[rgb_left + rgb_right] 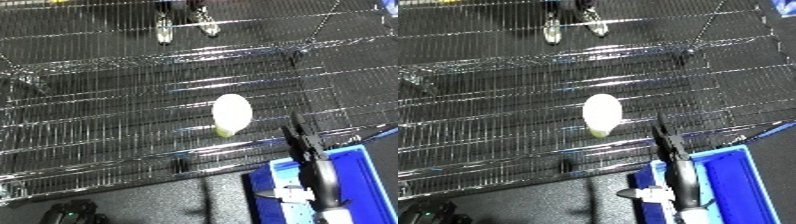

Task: Pick up the object and place it into the box

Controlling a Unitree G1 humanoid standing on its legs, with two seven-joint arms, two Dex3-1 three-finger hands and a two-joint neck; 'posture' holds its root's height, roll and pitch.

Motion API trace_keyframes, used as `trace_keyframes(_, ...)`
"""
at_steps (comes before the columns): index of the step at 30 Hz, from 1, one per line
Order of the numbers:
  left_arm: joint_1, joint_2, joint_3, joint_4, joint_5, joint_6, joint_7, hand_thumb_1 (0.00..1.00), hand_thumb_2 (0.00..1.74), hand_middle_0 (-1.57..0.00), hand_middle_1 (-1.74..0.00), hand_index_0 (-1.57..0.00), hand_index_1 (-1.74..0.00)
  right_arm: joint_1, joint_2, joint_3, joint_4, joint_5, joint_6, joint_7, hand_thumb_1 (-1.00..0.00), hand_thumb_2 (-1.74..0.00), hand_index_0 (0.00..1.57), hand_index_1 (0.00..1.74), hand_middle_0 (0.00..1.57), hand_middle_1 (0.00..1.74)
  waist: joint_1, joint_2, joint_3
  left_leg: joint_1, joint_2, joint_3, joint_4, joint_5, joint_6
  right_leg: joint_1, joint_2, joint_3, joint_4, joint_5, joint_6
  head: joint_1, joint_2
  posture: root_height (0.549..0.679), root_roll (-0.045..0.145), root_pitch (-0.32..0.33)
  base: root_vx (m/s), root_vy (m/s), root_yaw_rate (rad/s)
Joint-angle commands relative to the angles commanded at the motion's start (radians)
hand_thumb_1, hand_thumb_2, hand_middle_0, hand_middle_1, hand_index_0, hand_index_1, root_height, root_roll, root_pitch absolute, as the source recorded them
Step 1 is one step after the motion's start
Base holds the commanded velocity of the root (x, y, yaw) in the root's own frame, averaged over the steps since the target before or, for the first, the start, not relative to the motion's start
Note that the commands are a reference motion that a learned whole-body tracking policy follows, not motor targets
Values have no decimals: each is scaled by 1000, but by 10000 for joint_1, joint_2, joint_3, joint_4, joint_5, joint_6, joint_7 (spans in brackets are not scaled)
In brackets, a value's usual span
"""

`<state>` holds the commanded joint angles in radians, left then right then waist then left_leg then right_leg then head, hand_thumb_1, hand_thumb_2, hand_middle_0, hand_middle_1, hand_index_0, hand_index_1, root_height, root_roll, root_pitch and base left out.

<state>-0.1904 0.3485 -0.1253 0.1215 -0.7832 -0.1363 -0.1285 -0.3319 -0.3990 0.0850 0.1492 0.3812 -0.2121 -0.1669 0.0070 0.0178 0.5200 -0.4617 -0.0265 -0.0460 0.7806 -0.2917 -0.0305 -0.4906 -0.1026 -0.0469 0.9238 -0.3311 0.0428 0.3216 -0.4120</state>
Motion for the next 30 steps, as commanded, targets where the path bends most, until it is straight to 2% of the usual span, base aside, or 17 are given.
trace_keyframes(9,-361,156,-181,-539,274,11,113,1000,1740,-1570,-1740,-1570,-1740,-812,-138,35,391,-6,125,-485,0,0,0,0,0,0,96,128,0,-544,-55,-26,39,40,2,-547,21,-18,76,63,-21,403,351,621,50,17,-24,-23,23)
trace_keyframes(19,-626,144,-259,-457,289,166,348,1000,1740,-1570,-1740,-1570,-1740,-1599,-257,167,737,-146,416,-611,0,0,0,0,0,0,138,226,0,-985,-48,-20,27,88,-14,-1003,31,6,123,92,-63,567,239,619,51,52,-6,-12,9)
trace_keyframes(26,-885,149,-352,-418,298,114,543,1000,1740,-1570,-1740,-1570,-1740,-2215,-377,331,1184,-89,472,-707,0,0,0,0,0,0,195,306,0,-1339,-55,-15,33,87,9,-1387,47,20,164,120,-67,737,304,618,49,81,2,-12,12)
trace_keyframes(30,-1038,170,-375,-421,300,78,625,1000,1740,-1570,-1740,-1570,-1740,-2563,-532,380,1416,-62,528,-710,0,0,0,0,0,0,247,354,0,-1582,-79,3,107,66,31,-1639,49,11,247,116,-78,880,561,616,49,97,-7,-8,15)
